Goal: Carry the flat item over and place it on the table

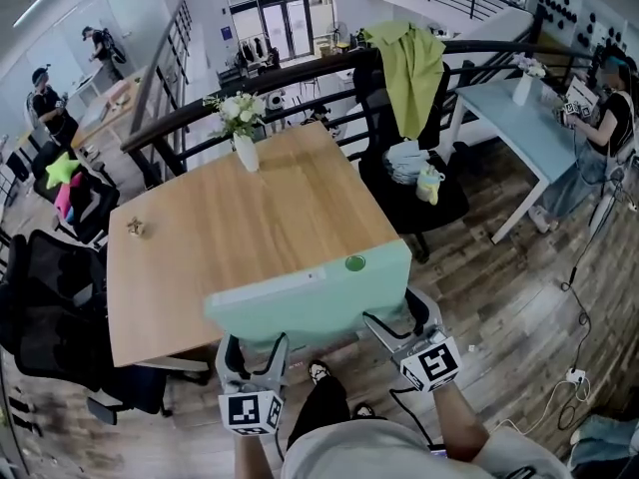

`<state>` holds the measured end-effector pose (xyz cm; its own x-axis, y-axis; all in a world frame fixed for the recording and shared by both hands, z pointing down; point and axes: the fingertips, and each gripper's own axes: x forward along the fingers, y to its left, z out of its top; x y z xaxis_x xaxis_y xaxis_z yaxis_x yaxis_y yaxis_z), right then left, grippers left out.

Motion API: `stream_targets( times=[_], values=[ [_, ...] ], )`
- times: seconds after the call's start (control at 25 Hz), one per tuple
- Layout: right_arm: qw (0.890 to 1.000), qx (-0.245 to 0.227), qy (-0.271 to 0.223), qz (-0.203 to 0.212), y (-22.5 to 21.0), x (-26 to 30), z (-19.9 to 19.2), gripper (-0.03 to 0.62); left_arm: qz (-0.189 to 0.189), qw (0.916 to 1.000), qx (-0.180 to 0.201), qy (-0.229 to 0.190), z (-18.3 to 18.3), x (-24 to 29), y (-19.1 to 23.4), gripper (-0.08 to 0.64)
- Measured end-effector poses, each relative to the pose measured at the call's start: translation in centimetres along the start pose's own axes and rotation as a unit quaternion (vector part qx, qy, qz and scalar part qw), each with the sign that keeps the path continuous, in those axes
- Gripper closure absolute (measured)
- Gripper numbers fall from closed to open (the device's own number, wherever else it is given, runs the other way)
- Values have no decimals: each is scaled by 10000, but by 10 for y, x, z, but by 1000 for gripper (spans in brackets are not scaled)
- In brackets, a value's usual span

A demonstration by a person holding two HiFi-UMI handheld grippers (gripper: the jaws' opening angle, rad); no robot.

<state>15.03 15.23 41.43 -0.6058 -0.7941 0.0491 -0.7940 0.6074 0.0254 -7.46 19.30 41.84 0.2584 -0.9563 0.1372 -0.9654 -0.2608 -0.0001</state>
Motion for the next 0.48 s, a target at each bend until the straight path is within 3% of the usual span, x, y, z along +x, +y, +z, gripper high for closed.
stream_targets(
  times=[0.48],
  values=[
    [9996,26,242,-169,-15,83,-4,230,-223,9995,-192,107,-2,74,61,150]
  ],
)
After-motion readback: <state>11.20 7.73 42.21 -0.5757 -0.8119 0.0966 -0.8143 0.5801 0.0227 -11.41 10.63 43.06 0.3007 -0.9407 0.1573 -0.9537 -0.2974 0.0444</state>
